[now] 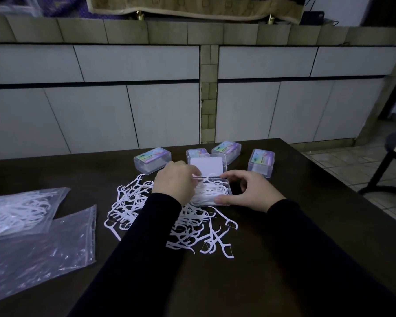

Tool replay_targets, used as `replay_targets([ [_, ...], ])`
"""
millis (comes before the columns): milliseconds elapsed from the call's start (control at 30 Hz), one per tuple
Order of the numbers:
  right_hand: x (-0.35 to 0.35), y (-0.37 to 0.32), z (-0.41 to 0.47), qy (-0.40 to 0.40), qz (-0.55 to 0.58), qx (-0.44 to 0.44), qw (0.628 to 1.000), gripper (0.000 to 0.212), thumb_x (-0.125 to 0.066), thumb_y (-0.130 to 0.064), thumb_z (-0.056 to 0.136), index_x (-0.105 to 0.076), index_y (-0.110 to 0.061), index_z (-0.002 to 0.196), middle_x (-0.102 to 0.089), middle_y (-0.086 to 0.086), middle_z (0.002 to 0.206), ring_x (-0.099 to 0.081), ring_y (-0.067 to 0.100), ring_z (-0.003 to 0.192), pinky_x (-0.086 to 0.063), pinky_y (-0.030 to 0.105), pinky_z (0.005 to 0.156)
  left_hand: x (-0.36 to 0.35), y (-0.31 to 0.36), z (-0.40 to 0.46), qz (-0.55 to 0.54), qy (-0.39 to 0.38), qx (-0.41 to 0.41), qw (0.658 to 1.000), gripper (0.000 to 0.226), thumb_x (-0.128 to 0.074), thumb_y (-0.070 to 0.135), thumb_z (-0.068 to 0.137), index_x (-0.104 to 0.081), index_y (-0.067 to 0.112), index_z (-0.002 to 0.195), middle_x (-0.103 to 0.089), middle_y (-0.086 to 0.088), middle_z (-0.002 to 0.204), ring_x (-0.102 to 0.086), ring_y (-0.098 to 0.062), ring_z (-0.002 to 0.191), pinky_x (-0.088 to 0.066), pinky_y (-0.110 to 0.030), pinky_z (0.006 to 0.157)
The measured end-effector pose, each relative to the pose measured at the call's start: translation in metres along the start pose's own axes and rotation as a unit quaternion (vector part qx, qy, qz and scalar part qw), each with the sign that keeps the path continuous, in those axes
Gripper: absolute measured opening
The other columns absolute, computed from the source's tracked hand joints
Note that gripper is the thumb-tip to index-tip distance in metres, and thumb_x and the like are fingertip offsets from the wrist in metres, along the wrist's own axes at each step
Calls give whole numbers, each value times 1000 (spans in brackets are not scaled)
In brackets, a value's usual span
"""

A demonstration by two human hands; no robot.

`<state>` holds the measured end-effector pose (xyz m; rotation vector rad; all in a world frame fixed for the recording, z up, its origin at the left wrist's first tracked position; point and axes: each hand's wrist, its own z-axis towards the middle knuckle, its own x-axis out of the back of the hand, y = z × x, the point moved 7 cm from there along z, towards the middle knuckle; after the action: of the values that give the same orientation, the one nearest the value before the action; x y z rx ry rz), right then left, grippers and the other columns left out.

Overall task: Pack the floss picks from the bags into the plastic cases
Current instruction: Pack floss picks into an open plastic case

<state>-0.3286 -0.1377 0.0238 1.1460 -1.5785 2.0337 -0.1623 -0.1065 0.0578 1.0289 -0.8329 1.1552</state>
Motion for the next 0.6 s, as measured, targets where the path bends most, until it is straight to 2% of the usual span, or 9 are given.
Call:
replay_targets([
  [100,0,0,-1,2,5,1,1000,72,-79,-54,66,-51,-36,130,-50,-21,105,-44,-5,86,-36,15,68,2,12,-1,-51,15,-33,998,26,-56,29,94,-63,31,119,-62,6,116,-52,-12,104,-46,-29,89],
  [200,0,-1,-1,8,10,6,1000,70,-80,-52,67,-52,-35,129,-49,-24,101,-44,-6,86,-36,14,69,-10,27,-4,-71,-39,-76,994,24,-56,33,94,-67,31,115,-63,8,119,-49,-9,108,-39,-24,89],
  [300,0,-2,-1,6,8,4,1000,70,-79,-53,67,-52,-36,129,-49,-22,105,-44,-6,86,-36,13,69,-9,21,-4,-80,-36,-63,994,24,-58,33,93,-68,32,115,-66,9,116,-50,-9,106,-41,-24,89],
  [400,1,-2,-1,-1,3,2,1000,70,-79,-52,67,-52,-36,130,-49,-18,110,-42,-6,86,-36,13,69,0,6,-4,-99,-12,-36,994,21,-62,34,90,-70,32,109,-66,11,111,-52,-7,102,-47,-30,90],
  [533,0,-2,-1,1,-2,8,1000,70,-79,-52,69,-51,-35,131,-51,-16,113,-43,-5,84,-35,14,67,-7,1,-5,-111,-55,-29,992,20,-63,37,89,-71,31,106,-68,10,106,-54,-8,97,-50,-33,89],
  [600,0,-3,-3,-3,-9,7,1000,72,-78,-53,69,-50,-35,133,-52,-12,122,-44,-3,90,-39,17,75,-8,4,-5,-111,-63,-35,991,22,-61,36,91,-71,29,109,-68,9,108,-55,-8,98,-49,-31,89],
])
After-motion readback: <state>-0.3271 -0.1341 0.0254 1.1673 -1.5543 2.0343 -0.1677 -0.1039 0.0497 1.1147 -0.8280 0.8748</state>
